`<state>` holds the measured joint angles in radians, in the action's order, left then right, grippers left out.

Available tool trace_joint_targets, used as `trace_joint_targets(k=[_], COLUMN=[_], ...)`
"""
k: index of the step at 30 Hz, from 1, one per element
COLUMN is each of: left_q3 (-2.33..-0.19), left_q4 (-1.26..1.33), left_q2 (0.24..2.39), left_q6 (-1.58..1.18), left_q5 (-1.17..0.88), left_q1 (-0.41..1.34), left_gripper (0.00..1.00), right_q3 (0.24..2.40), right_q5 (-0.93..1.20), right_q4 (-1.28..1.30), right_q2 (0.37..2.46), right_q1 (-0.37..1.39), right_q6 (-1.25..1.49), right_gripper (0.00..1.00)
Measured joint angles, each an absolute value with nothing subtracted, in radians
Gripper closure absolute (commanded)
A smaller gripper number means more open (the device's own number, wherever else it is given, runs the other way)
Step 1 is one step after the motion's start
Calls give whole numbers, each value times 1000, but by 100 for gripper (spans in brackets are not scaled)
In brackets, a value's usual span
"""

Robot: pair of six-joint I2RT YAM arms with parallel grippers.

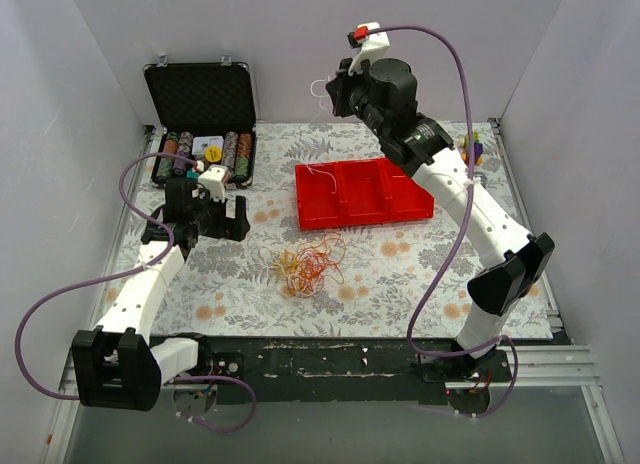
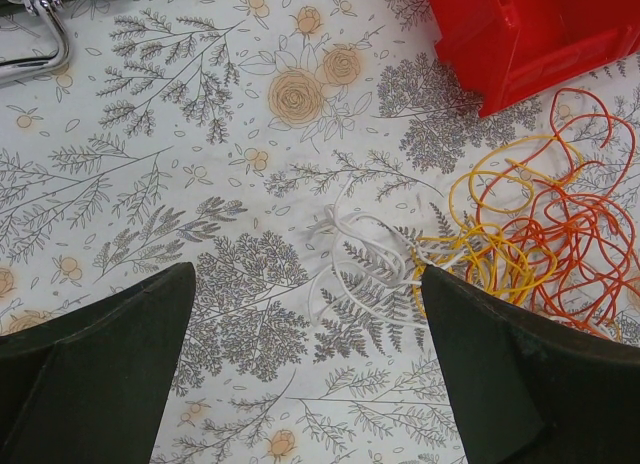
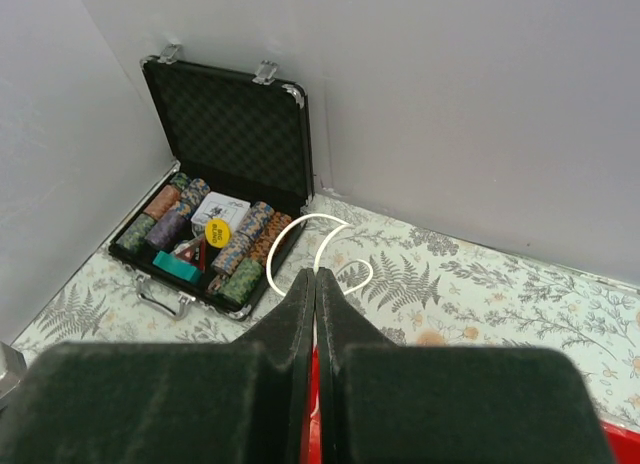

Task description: Untangle the cables

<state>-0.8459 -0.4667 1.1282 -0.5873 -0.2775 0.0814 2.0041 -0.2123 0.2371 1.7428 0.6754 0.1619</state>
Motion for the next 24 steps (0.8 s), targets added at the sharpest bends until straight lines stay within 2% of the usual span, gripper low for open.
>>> trace_joint_targets(k=[6, 24], left_q3=[-843, -838], left_q4=[-466, -465], left_q2=[1128, 1129], left_q6=[-583, -580], left_q5=[-277, -277], left_q1=[81, 81], left_gripper=[2, 2], right_q3=[1948, 1551], right_q5=[-210, -225], right_q4=[202, 131], right_q2=[1742, 1734], right_q1=[675, 656], right_q6=[176, 229], right_gripper=[99, 99])
